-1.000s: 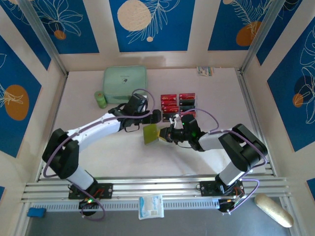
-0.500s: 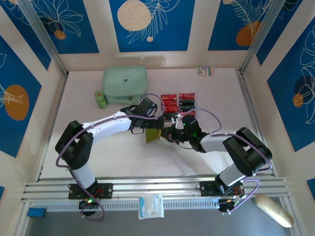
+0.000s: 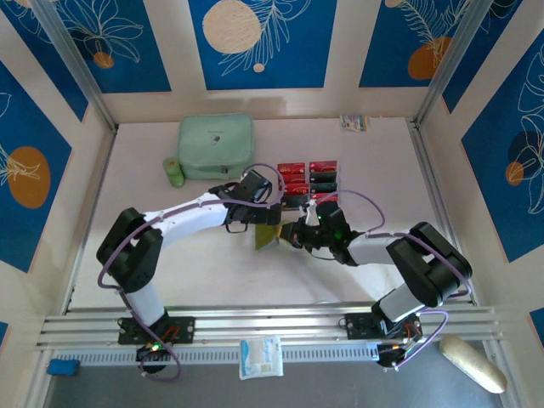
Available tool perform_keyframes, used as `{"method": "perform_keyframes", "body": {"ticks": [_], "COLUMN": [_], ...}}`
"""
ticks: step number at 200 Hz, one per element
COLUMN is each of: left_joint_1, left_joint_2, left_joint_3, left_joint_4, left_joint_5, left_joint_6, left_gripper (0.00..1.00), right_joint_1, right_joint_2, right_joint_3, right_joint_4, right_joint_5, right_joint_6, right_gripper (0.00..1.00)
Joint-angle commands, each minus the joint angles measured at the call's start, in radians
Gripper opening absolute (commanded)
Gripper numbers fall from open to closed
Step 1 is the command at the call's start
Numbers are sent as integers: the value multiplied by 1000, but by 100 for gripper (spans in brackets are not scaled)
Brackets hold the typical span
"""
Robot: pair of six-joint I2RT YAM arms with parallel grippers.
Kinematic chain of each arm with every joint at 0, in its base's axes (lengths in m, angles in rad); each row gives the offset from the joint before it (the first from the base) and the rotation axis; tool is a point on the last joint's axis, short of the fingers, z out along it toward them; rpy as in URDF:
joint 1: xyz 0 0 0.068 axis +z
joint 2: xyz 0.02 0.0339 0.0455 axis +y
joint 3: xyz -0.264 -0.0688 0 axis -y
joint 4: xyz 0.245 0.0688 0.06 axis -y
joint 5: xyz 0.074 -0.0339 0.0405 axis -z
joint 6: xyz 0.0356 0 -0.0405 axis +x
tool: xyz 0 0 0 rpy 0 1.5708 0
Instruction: Put the credit cards into the card holder
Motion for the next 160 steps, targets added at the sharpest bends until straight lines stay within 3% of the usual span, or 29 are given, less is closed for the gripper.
{"method": "perform_keyframes", "body": {"ticks": [1,160], "left_joint_1": [-9,15], "left_joint_2": [-23,-80], "left_joint_3": [-21,-136], "left_joint_4": [-46,-75], "left_joint_5": [-35,-122], "left_joint_6": [25,86], "left_gripper": [100,100], "right_joint_1": [-10,-27], "right_joint_2": [-33,-40], "right_joint_3": [-11,-32], "right_joint_4": [-4,-19], "right_joint_5": [12,32], "right_joint_6": [-22,-24], "right_gripper": [0,0]}}
